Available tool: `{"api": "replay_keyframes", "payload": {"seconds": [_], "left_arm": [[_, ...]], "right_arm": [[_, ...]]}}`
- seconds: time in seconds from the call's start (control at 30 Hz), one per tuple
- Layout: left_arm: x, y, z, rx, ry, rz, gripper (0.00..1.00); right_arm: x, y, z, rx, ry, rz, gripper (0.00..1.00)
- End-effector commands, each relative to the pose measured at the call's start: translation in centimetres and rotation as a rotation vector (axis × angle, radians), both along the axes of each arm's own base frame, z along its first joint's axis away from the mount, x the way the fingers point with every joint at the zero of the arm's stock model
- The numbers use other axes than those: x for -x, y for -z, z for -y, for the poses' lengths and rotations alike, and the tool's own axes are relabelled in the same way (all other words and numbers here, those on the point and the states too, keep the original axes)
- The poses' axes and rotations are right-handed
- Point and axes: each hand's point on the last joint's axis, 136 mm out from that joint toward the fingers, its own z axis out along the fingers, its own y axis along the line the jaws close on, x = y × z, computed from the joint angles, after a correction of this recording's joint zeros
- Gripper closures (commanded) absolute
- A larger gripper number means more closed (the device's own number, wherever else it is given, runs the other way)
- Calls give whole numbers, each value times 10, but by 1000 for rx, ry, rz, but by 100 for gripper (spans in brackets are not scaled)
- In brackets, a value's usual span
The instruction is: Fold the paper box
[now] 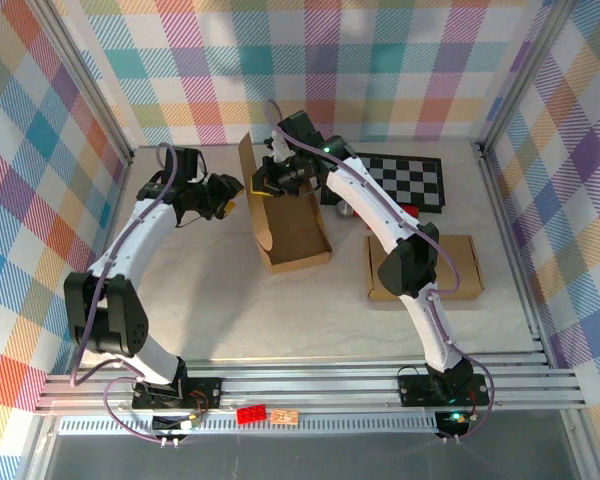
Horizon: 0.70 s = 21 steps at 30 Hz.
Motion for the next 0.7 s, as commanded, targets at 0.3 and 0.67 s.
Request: {"api": "replay_keyframes", "payload": {"seconds": [0.3, 0.67], "left_arm": [[89, -75, -59, -291, -96, 154, 57], [167, -92, -81, -427, -34, 178, 57]], "right_arm": [[19, -54, -20, -47, 387, 4, 100], [37, -42, 7, 41, 786, -87, 100]]}}
